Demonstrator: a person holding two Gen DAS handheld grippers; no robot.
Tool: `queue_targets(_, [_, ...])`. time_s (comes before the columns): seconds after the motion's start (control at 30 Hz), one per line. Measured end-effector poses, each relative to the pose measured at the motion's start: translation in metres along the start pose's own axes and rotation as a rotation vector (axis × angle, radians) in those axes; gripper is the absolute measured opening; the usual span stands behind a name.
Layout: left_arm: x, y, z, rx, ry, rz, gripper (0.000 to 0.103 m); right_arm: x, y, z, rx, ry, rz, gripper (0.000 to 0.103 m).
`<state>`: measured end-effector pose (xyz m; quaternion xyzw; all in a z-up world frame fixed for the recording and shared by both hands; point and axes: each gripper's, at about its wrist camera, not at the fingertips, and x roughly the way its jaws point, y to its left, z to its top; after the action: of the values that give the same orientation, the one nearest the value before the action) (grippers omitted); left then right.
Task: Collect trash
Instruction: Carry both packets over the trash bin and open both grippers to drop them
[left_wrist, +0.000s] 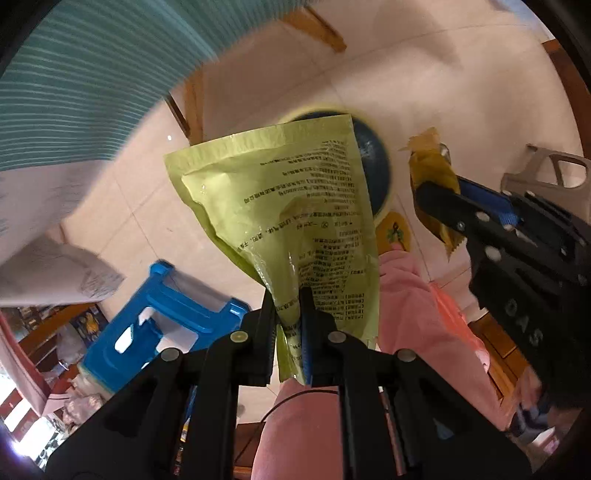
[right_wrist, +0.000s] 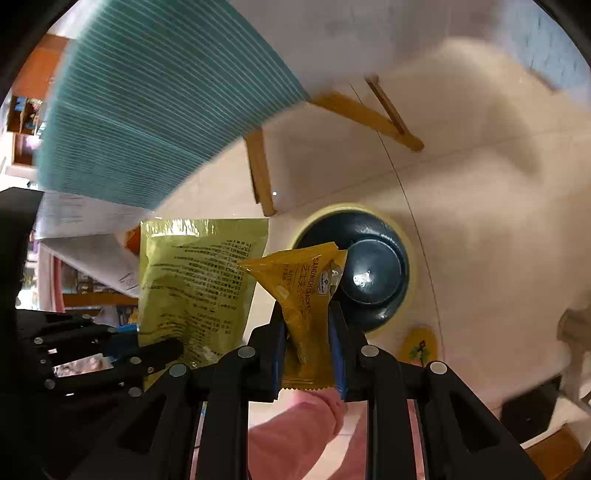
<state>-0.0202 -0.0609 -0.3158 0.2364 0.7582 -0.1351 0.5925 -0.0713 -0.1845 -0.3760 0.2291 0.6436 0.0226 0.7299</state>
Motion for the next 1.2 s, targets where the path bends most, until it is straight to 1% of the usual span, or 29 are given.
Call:
queue_targets(0.2, [0.089,0.003,0.041,-0.002,0.045,-0.012,0.009,0.090,-0.023,-0.004,0.032,0.015,-0.044,0.021])
queue_targets(0.3, [0.123,-0.004,0.055,0.004,0.066,-0.014,0.009,0.127,-0.034,-0.009,0.047,0.030,-0.055,0.021])
queue_targets(0.33, [0.139,-0.008,0.058,0.011,0.079,-0.019,0.009,0.141,-0.040,-0.010,0.050,0.034,-0.057,0.021])
queue_targets(0.37, [0.146,-0.012,0.059,0.018,0.088,-0.021,0.009,0.150,-0.043,-0.012,0.050,0.037,-0.060,0.021])
queue_targets(0.43, [0.174,-0.018,0.060,0.041,0.112,-0.016,0.009,0.165,-0.049,-0.010,0.052,0.039,-0.059,0.021])
queue_targets(0.5, [0.190,-0.026,0.061,0.059,0.135,-0.012,0.009,0.181,-0.059,-0.010,0.054,0.040,-0.061,0.021])
queue_targets(0.53, [0.198,-0.025,0.063,0.064,0.147,-0.007,0.009,0.190,-0.062,-0.009,0.058,0.043,-0.062,0.022])
queue_targets(0.57, [0.208,-0.020,0.067,0.069,0.157,-0.005,0.009,0.195,-0.067,-0.009,0.063,0.044,-0.062,0.026])
queue_targets(0.6, [0.215,-0.023,0.066,0.070,0.165,0.001,0.009,0.198,-0.069,-0.008,0.067,0.043,-0.061,0.027])
queue_targets(0.63, [0.218,-0.027,0.067,0.070,0.169,0.009,0.009,0.200,-0.073,-0.010,0.073,0.038,-0.057,0.032])
queue_targets(0.67, [0.229,-0.023,0.069,0.071,0.168,0.011,0.010,0.203,-0.076,-0.008,0.078,0.030,-0.053,0.036])
queue_targets(0.73, [0.236,-0.024,0.069,0.080,0.161,0.018,0.014,0.202,-0.080,-0.007,0.091,0.013,-0.044,0.037])
queue_targets(0.8, [0.232,-0.029,0.070,0.091,0.135,0.022,0.025,0.200,-0.083,-0.007,0.110,-0.004,-0.036,0.042])
queue_targets(0.83, [0.229,-0.029,0.069,0.094,0.117,0.024,0.029,0.197,-0.086,-0.008,0.118,-0.014,-0.030,0.046])
queue_targets(0.87, [0.227,-0.028,0.069,0.094,0.103,0.026,0.037,0.195,-0.087,-0.008,0.127,-0.026,-0.023,0.050])
queue_targets(0.9, [0.225,-0.028,0.069,0.086,0.087,0.025,0.048,0.190,-0.087,-0.009,0.131,-0.037,-0.014,0.051])
queue_targets(0.93, [0.223,-0.027,0.069,0.074,0.075,0.021,0.054,0.189,-0.087,-0.009,0.132,-0.043,-0.010,0.051])
queue_targets(0.97, [0.217,-0.025,0.069,0.065,0.067,0.014,0.063,0.188,-0.086,-0.009,0.131,-0.047,-0.006,0.052])
queue_targets(1.07, [0.207,-0.020,0.072,0.035,0.024,0.009,0.065,0.180,-0.085,-0.008,0.135,-0.067,0.002,0.054])
queue_targets(1.2, [0.200,-0.009,0.062,0.001,-0.042,0.011,0.069,0.169,-0.084,-0.010,0.141,-0.091,0.000,0.056])
